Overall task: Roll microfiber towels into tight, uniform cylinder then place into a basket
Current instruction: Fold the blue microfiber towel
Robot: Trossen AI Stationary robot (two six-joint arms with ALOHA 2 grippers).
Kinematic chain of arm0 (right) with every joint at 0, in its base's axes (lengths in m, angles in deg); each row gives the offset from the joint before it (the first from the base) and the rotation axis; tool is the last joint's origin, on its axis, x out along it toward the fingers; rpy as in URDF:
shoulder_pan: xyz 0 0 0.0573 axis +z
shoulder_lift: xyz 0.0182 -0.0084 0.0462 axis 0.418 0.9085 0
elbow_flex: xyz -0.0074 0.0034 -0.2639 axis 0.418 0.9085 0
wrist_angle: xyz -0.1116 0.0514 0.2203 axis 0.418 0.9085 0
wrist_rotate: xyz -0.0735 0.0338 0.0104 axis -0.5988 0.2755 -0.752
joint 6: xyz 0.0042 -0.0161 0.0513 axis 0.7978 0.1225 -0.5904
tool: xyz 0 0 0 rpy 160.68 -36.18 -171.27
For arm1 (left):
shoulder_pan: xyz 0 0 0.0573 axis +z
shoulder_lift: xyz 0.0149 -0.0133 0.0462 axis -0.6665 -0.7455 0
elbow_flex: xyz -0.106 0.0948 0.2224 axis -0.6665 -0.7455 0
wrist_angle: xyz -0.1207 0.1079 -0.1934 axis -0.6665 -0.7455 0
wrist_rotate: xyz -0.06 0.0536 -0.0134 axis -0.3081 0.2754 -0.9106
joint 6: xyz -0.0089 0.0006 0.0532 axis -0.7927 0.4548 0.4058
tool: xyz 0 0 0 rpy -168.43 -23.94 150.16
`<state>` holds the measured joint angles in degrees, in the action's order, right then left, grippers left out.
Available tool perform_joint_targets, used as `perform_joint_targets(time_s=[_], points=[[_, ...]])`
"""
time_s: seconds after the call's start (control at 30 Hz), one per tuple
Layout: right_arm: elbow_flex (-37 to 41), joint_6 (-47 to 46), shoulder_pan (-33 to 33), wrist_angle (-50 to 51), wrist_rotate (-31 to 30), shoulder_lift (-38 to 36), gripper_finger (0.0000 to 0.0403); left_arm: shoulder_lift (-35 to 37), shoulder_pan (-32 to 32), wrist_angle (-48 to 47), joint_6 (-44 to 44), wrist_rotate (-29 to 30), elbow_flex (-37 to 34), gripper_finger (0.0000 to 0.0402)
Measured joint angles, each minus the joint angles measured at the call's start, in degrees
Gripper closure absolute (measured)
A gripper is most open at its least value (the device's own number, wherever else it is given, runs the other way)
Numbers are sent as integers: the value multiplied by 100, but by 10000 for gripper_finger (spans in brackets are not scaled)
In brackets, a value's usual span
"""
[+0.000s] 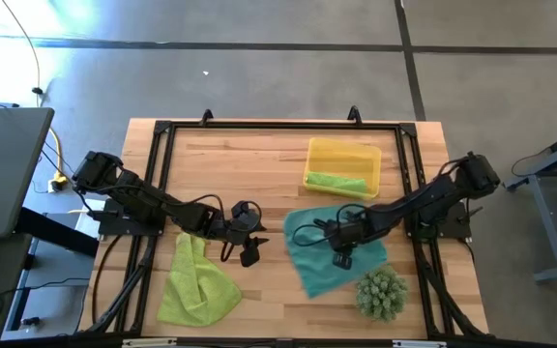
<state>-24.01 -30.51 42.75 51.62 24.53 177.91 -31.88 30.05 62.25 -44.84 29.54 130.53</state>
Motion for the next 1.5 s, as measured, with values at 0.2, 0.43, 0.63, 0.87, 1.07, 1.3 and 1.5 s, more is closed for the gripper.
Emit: perform_joint_targets(time_s=[0.2,0.43,0.63,0.87,1.07,1.3,1.5], points=[[-12,892,-97,-1829,-356,804,312,0,0,9,0,0,-2,249],[-458,1797,-409,-3187,-524,1533,312,0,-6,35,-1,-79,-2,249],[-1000,2249,-539,-2255,-488,1175,312,-24,-209,-1,179,-582,-2,249],[-1379,2705,-422,-101,-232,504,312,-24,-720,270,900,-521,-4,249],[-1189,2808,-194,614,-198,458,312,-286,-945,805,739,-171,-2,249],[-584,1893,98,27,-62,483,312,-865,-830,814,104,268,-2,249],[-86,1201,428,-1299,-5,564,312,-1223,-514,726,-213,348,-4,249]])
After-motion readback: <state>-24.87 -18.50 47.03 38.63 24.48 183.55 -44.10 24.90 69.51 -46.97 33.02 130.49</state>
